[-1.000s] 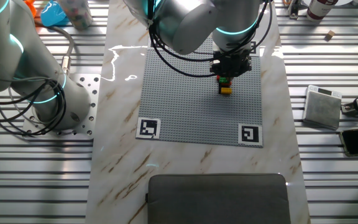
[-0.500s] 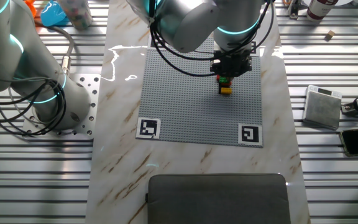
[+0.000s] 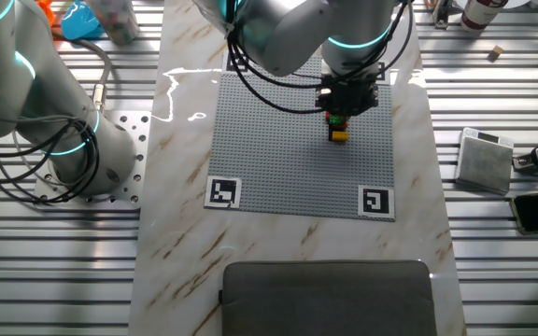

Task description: Build with small Lego blocks

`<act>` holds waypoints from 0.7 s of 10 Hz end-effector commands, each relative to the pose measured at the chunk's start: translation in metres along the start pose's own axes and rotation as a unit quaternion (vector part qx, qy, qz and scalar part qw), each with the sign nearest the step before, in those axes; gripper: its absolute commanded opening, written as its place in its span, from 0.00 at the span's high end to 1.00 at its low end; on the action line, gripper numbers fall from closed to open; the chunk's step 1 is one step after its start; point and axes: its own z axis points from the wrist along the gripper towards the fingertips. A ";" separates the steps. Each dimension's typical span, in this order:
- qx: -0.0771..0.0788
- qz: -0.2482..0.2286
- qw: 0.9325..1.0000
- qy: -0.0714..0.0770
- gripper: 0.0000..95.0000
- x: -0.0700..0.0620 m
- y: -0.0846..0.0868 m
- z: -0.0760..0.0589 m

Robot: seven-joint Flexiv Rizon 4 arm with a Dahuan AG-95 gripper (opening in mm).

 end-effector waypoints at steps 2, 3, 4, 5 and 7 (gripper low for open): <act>-0.005 0.003 1.000 -0.004 1.00 0.000 0.003 -0.006; -0.006 0.006 1.000 -0.003 1.00 0.000 0.003 -0.006; -0.006 0.008 1.000 -0.004 1.00 0.000 0.003 -0.006; -0.007 0.008 1.000 -0.005 1.00 0.000 0.003 -0.006; -0.007 0.007 1.000 -0.005 1.00 0.000 0.004 -0.006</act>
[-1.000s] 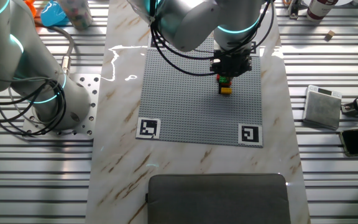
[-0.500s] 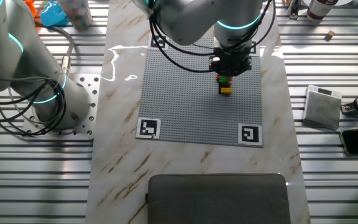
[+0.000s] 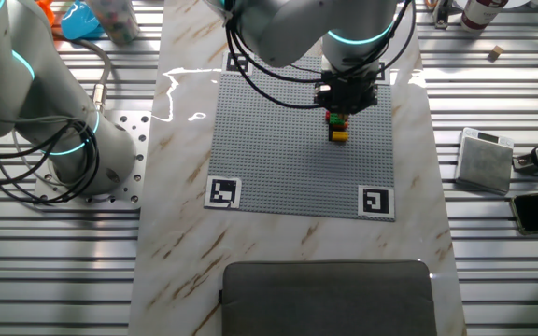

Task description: Build with small Lego blocks

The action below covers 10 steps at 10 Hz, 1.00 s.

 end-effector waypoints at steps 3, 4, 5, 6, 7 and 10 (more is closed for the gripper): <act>-0.002 0.000 1.000 0.000 1.00 -0.001 0.002 -0.001; -0.002 0.000 1.000 0.001 1.00 -0.002 0.003 0.000; -0.002 0.000 1.000 0.002 1.00 -0.004 0.004 0.002; -0.001 0.001 1.000 0.002 1.00 -0.005 0.006 0.004; -0.001 0.001 1.000 0.004 1.00 -0.006 0.008 0.005; 0.002 -0.001 1.000 0.006 1.00 -0.005 0.008 0.009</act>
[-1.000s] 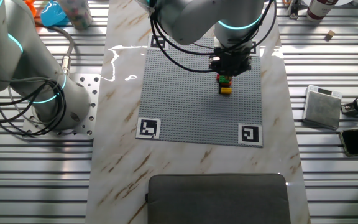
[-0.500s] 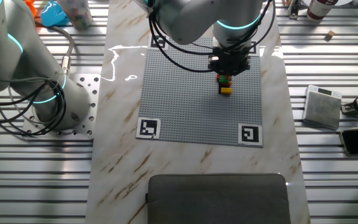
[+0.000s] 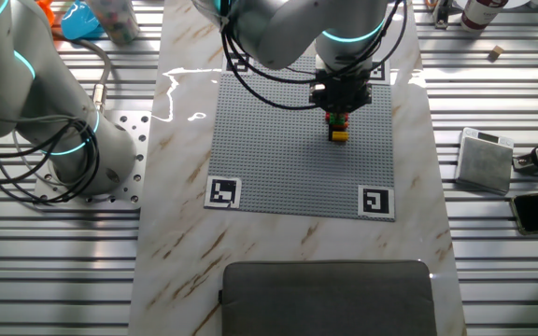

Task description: Build with small Lego blocks

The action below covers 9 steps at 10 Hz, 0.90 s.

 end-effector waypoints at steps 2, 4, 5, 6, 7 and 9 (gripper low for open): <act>-0.001 -0.003 1.000 0.000 1.00 0.002 0.000 0.007; 0.000 -0.004 1.000 0.001 1.00 0.003 0.000 0.010; 0.001 -0.007 1.000 0.000 1.00 0.002 -0.001 0.013; 0.003 -0.008 1.000 0.000 1.00 0.003 -0.001 0.016; 0.003 -0.009 1.000 0.000 1.00 0.004 -0.002 0.019; 0.003 -0.007 1.000 0.000 1.00 0.004 -0.002 0.019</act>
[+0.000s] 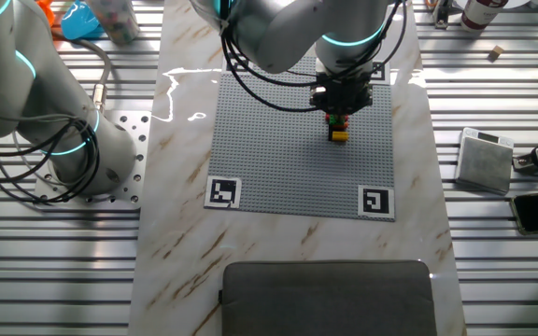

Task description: Build with small Lego blocks

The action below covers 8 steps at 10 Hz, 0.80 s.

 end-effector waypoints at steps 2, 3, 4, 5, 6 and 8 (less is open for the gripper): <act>-0.001 0.007 1.000 0.001 1.00 -0.001 0.001 0.012; -0.001 0.010 1.000 0.011 1.00 -0.004 0.002 0.002; -0.001 0.013 1.000 0.016 1.00 -0.006 0.003 -0.005; -0.003 0.022 1.000 0.022 1.00 -0.008 0.004 -0.013; -0.004 0.032 0.999 0.021 1.00 -0.009 0.005 -0.015; -0.010 0.081 0.996 0.020 1.00 -0.012 0.000 -0.021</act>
